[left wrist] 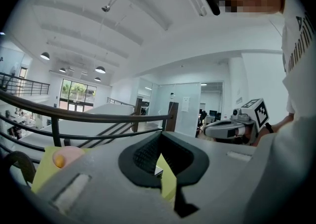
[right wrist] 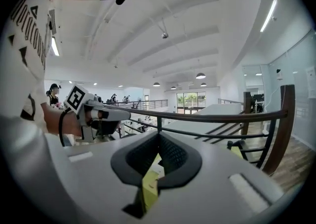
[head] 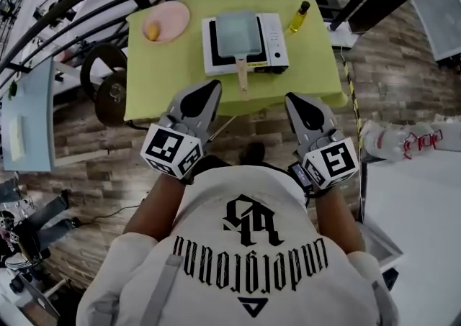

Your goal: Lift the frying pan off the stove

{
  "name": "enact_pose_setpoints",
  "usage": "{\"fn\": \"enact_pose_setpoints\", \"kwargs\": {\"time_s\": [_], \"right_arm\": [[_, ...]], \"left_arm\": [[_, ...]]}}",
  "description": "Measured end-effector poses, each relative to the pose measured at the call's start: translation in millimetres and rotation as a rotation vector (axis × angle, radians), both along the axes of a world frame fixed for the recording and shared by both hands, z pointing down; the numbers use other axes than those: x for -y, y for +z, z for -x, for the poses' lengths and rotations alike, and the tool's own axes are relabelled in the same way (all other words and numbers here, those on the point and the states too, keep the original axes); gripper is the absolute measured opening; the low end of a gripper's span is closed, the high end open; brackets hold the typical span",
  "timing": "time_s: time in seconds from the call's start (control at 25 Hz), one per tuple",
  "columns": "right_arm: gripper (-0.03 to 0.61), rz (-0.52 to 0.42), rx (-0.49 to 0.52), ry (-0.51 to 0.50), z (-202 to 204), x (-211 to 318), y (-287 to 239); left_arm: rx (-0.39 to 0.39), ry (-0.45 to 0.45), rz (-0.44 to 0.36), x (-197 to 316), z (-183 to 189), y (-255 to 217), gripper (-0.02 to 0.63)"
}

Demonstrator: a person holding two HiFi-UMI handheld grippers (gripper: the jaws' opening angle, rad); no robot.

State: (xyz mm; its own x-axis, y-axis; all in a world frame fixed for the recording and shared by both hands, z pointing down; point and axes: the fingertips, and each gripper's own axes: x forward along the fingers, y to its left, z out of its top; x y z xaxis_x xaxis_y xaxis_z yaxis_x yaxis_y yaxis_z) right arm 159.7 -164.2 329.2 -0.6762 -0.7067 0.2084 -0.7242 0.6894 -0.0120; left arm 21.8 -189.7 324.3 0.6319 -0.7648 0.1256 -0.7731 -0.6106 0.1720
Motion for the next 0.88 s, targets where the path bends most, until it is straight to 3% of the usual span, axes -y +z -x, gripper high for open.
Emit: {"fn": "enact_pose_setpoints", "kwargs": {"time_s": [0.16,0.48,0.68,0.88], "right_arm": [[0.002,0.016,-0.018,-0.098,0.7,5.2,11.6],[0.002,0.12,-0.009,-0.141,6.1,38.6,49.9],[0.002,0.201,-0.018,-0.172,21.5,62.9,70.5],[0.002,0.313,-0.015,-0.22,33.5,78.5,102.2]], "left_arm": [[0.006,-0.052,0.012,10.5,-13.3,5.4,0.006],[0.0,-0.085,0.09,42.7,-11.9,36.5,0.006],[-0.003,-0.058,0.158,75.5,-9.9,62.3,0.006],[-0.048,0.032,0.263,95.5,-19.5,93.2,0.008]]}}
